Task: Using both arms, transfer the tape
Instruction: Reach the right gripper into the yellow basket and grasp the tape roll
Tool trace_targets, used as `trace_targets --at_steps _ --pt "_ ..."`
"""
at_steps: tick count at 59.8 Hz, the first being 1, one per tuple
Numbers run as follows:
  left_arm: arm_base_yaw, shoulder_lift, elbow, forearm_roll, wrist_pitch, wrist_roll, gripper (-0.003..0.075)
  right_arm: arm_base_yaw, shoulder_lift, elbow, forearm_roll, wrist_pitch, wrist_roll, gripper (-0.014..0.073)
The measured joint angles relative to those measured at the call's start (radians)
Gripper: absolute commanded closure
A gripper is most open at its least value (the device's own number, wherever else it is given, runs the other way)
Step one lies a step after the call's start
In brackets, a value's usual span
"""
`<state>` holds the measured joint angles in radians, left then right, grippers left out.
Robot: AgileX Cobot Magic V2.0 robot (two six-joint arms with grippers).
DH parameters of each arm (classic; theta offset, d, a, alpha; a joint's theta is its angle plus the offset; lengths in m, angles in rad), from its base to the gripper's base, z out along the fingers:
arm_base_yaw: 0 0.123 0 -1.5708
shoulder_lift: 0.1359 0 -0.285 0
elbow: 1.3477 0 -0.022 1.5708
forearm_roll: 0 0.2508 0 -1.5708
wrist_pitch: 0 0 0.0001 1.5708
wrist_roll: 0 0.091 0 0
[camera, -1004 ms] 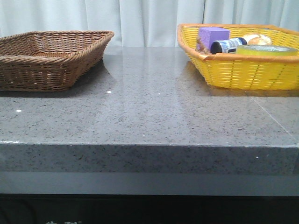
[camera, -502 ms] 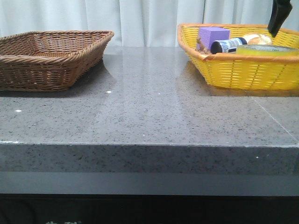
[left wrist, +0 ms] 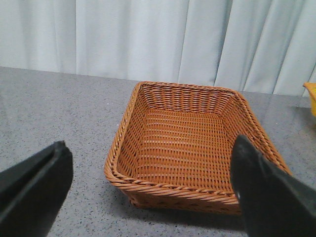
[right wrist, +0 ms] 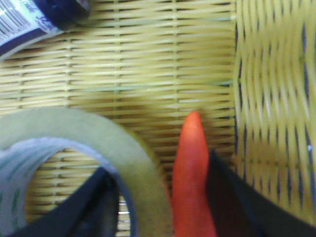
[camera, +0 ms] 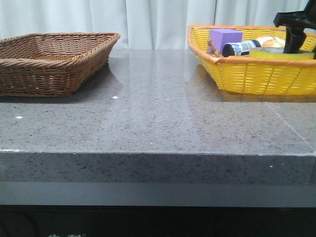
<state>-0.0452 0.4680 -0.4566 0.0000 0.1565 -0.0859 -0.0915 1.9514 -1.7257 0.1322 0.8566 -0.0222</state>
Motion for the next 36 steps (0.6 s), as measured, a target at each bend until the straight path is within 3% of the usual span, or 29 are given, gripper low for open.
trace_targets --at_steps 24,36 --pt "0.000 0.000 0.000 0.000 0.000 0.000 0.0083 0.006 -0.002 -0.004 0.002 0.000 -0.001 0.0500" --pt "0.000 0.000 0.000 0.000 0.000 0.000 0.0083 0.006 -0.012 -0.004 -0.002 0.011 -0.001 0.0510"
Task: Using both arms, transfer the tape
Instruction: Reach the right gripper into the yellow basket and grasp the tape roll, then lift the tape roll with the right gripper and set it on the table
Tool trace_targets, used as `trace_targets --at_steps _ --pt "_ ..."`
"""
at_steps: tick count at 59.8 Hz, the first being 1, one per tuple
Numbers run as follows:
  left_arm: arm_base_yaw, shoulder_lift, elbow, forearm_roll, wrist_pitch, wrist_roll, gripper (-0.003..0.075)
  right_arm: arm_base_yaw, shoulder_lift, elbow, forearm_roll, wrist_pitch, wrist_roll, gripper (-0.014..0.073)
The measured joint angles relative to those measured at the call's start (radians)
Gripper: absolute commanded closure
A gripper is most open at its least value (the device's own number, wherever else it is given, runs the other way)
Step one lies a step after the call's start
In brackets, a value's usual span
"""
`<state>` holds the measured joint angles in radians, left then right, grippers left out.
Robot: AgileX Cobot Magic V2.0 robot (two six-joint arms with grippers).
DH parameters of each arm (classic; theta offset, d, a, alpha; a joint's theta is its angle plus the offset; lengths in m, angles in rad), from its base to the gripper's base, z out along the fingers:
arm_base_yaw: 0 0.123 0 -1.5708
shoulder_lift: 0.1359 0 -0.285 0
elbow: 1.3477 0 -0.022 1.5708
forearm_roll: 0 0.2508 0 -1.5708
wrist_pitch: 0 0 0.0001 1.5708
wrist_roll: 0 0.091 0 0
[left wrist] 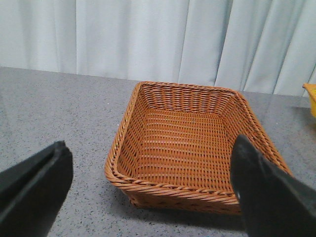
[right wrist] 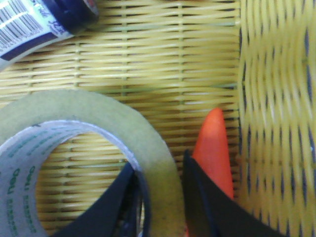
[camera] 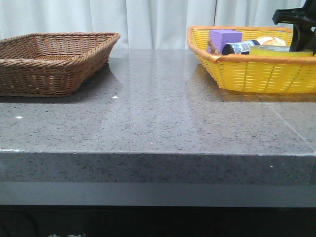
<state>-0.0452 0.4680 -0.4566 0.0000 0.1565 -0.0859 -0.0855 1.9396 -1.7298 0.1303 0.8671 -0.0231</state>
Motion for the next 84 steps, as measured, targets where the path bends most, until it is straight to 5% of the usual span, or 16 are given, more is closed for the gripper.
trace_targets --at_steps 27,42,65,84 --pt "0.000 0.000 0.000 0.000 0.000 0.000 0.0083 0.021 -0.222 0.002 0.039 -0.017 -0.035 0.0517" --pt "0.000 0.000 0.000 0.000 0.000 0.000 0.0083 0.238 -0.344 0.033 0.119 -0.010 -0.147 0.0521" --pt "0.000 0.000 0.000 0.000 0.000 0.000 0.0083 0.578 -0.394 0.317 0.138 -0.126 -0.156 0.0521" --pt "0.000 0.000 0.000 0.000 0.000 0.000 0.0083 0.610 -0.339 0.452 0.138 -0.271 -0.156 0.0519"
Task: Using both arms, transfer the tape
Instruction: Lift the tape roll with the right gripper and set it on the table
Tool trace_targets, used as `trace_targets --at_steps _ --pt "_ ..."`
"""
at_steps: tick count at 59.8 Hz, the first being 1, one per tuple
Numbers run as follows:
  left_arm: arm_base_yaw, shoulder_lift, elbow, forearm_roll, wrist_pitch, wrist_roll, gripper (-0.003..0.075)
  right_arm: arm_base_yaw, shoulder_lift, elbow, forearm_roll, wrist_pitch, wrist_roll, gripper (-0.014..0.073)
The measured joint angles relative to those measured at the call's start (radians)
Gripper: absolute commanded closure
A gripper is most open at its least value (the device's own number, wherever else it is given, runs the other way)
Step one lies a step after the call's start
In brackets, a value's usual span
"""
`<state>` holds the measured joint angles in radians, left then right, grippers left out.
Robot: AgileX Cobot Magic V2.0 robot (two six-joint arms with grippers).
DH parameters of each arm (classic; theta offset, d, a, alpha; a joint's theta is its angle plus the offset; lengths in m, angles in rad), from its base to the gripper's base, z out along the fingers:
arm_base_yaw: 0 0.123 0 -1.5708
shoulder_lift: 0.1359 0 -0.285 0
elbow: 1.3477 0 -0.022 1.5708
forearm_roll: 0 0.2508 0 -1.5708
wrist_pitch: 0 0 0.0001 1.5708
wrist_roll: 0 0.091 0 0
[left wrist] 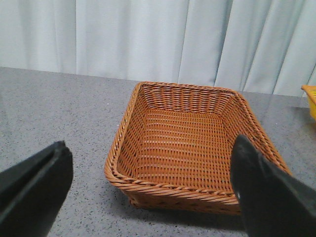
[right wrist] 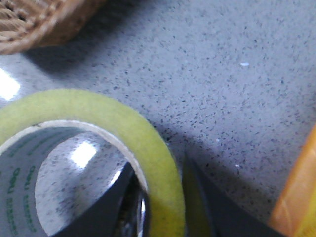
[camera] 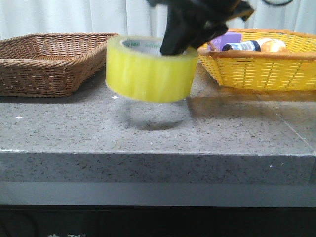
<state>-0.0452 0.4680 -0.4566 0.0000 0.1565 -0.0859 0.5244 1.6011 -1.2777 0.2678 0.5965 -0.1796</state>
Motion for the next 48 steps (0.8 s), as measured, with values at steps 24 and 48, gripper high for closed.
trace_targets --at_steps 24,48 --pt "0.000 0.000 0.000 0.000 0.000 0.000 0.0083 0.000 0.065 0.003 0.000 -0.004 -0.002 0.0321" --pt "0.000 0.000 0.000 0.000 0.000 0.000 0.0083 0.000 -0.004 -0.098 0.014 0.016 -0.002 0.0358"
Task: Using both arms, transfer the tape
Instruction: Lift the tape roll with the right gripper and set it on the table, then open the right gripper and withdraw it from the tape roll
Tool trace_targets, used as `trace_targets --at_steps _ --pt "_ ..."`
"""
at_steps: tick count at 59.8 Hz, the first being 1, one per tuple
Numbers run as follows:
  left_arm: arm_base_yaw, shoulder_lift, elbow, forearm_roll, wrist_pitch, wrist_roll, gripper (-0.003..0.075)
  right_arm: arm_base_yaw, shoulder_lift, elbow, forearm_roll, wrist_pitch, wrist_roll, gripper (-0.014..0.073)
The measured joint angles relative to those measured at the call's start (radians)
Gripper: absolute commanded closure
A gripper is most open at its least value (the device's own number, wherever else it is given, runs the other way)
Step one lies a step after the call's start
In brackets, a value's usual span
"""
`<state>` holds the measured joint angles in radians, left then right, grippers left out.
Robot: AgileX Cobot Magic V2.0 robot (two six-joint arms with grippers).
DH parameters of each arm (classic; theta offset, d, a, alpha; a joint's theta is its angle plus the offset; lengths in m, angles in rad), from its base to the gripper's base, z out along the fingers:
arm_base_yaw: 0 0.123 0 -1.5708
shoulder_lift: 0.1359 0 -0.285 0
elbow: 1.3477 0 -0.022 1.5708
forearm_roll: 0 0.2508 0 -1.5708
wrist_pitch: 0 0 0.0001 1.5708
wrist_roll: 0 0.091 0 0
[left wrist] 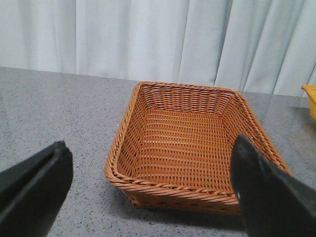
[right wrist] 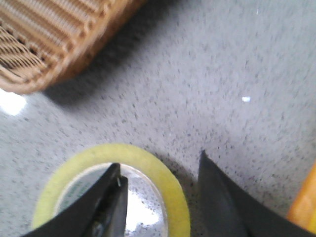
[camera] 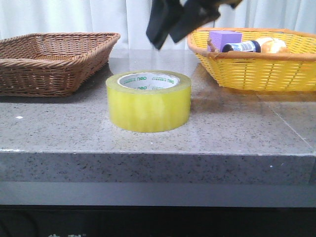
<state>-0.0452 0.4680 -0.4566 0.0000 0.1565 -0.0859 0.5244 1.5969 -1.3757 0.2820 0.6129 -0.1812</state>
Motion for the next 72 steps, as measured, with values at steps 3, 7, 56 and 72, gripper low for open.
trace_targets --at_steps 3,7,56,72 --pt "0.000 0.000 0.000 0.000 0.000 0.000 0.0083 0.000 -0.016 -0.006 0.000 0.005 0.000 0.0454" --pt "0.000 0.000 0.000 0.000 0.000 0.000 0.0083 0.000 -0.043 -0.011 0.001 0.010 0.000 0.0592" --pt "0.000 0.000 0.000 0.000 0.000 0.000 0.0083 -0.506 -0.591 0.428 0.003 -0.065 0.042 0.0664" --pt "0.000 0.000 0.000 0.000 0.000 0.000 0.0083 -0.519 -0.979 0.809 0.001 -0.239 0.002 0.0664"
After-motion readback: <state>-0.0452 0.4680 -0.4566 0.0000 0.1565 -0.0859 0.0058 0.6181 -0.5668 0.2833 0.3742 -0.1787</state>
